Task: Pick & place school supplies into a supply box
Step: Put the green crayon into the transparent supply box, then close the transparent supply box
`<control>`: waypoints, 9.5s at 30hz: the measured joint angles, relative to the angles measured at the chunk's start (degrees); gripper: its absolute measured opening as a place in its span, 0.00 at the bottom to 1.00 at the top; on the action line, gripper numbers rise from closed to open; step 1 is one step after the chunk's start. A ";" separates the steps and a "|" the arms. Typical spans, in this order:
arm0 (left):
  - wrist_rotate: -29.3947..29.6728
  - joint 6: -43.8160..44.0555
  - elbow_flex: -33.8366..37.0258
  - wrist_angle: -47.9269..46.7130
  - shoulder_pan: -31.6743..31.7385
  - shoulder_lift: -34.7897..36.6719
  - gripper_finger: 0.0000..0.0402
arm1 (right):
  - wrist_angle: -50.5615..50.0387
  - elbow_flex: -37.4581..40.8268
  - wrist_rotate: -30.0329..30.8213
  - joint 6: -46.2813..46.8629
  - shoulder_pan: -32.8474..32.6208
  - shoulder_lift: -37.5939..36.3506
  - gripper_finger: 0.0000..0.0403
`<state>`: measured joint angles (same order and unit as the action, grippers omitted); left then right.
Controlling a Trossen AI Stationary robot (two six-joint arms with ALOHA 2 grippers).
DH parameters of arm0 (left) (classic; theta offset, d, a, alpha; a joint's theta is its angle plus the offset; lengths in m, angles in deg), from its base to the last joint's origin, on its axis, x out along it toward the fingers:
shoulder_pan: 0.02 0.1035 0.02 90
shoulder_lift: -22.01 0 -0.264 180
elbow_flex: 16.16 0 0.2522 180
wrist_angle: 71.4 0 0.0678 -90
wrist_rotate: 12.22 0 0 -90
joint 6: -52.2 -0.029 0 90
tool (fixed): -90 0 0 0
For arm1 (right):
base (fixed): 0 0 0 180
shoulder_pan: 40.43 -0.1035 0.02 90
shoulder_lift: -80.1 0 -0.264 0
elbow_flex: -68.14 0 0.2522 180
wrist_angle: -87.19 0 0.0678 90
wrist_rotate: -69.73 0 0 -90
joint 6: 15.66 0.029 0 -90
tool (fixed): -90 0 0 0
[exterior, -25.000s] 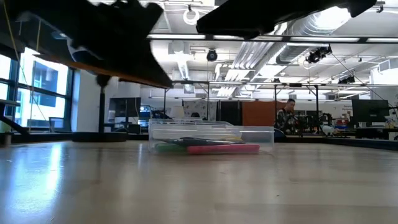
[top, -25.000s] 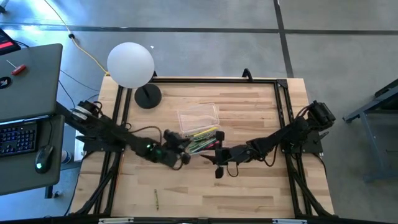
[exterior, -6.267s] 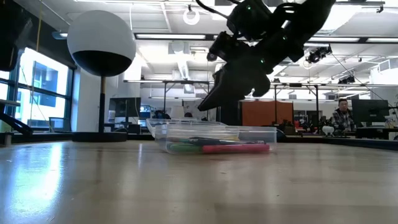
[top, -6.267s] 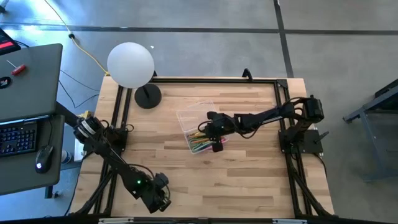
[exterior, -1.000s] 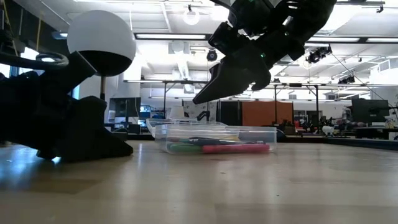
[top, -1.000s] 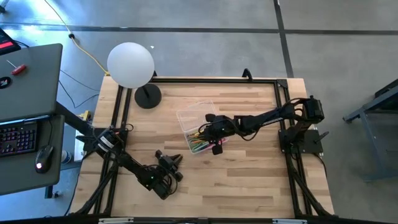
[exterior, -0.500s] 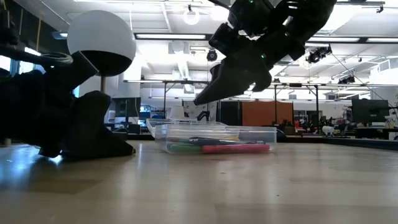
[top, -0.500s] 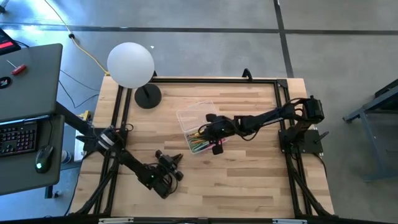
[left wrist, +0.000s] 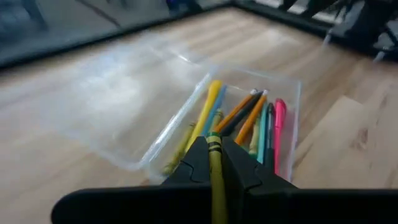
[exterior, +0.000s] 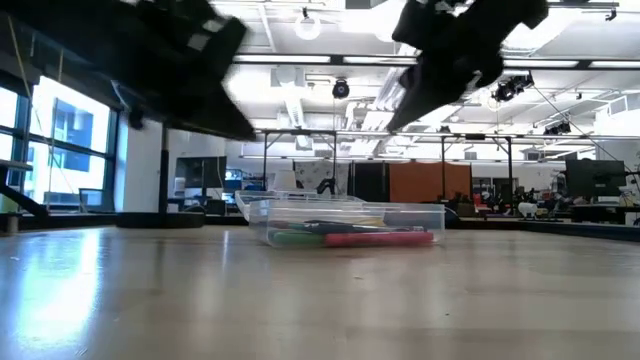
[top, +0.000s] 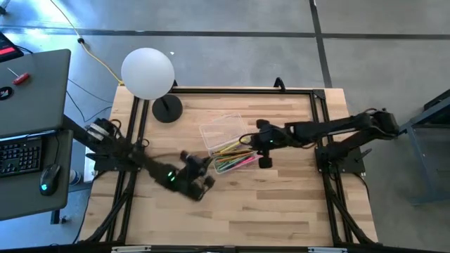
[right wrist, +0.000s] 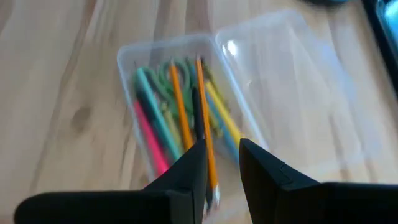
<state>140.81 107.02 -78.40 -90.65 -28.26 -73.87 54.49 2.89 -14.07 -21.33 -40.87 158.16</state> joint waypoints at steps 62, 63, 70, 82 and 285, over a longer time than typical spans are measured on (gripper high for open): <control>-18.18 4.56 -9.92 -36.58 30.23 4.64 0.08 | 24.19 21.14 -10.79 7.19 0.02 -6.34 0.17; -18.43 5.02 -9.59 -36.57 31.06 4.33 0.09 | 24.30 21.62 -10.88 7.25 0.02 -6.34 0.16; -21.59 3.95 -8.79 -33.65 38.88 4.04 0.03 | 24.42 22.10 -14.60 8.00 0.02 -6.34 0.01; -33.00 -10.11 -8.79 -19.96 47.65 3.56 0.10 | 34.79 28.46 -15.67 10.49 -3.15 -6.34 0.00; -50.49 -13.02 15.60 25.11 40.11 0.29 0.08 | 65.72 35.60 -16.76 10.37 -3.08 2.63 0.00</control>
<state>90.32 94.00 -62.80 -65.54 11.84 -73.59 120.21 38.50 -30.83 -10.96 -43.96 160.79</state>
